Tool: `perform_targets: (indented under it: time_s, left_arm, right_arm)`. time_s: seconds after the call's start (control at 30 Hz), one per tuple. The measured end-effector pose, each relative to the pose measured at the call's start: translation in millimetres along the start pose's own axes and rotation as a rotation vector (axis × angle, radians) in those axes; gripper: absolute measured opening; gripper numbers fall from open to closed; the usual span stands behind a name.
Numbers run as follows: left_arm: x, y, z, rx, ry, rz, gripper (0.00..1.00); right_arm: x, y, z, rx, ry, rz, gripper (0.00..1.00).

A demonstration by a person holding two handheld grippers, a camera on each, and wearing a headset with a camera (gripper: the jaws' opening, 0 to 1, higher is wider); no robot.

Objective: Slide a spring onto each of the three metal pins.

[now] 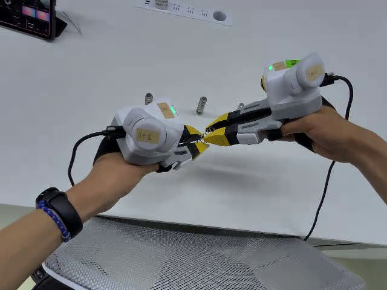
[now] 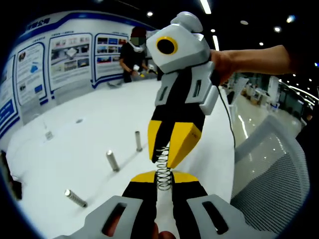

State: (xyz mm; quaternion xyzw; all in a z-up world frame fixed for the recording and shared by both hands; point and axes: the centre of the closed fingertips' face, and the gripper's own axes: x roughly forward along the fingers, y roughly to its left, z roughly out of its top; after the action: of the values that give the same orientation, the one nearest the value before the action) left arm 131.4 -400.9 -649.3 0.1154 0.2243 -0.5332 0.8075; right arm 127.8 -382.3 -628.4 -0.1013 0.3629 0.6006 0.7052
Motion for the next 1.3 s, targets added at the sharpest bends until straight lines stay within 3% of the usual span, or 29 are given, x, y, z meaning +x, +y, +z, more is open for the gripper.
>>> perform_targets:
  time_s: [0.2, 0.4, 0.63, 0.83, 1.1, 1.3]
  left_arm:
    - [0.1, -0.4, 5.3, 0.012, -0.015, -0.019, 0.10]
    - [-1.2, -5.7, 12.6, 0.024, -0.051, -0.070, 0.10]
    - [-0.2, -9.0, 15.4, 0.029, -0.058, -0.092, 0.10]
    - [1.1, -10.8, 12.0, 0.030, -0.056, -0.096, 0.10]
    - [1.7, -8.1, 13.9, 0.023, -0.070, -0.091, 0.12]
    - [2.2, -6.9, 15.1, 0.022, -0.073, -0.087, 0.14]
  right_arm:
    - [-2.3, 4.3, 3.8, -0.130, 0.091, 0.029, 0.12]
    - [-3.8, 11.8, 4.6, -0.272, 0.207, 0.063, 0.12]
    - [-3.2, 13.5, 0.0, -0.344, 0.284, 0.078, 0.12]
    - [-2.9, 11.7, -7.3, -0.359, 0.299, 0.081, 0.12]
    - [-7.3, 8.5, -6.1, -0.324, 0.243, 0.039, 0.12]
    - [-11.1, 5.7, -7.3, -0.318, 0.235, 0.022, 0.12]
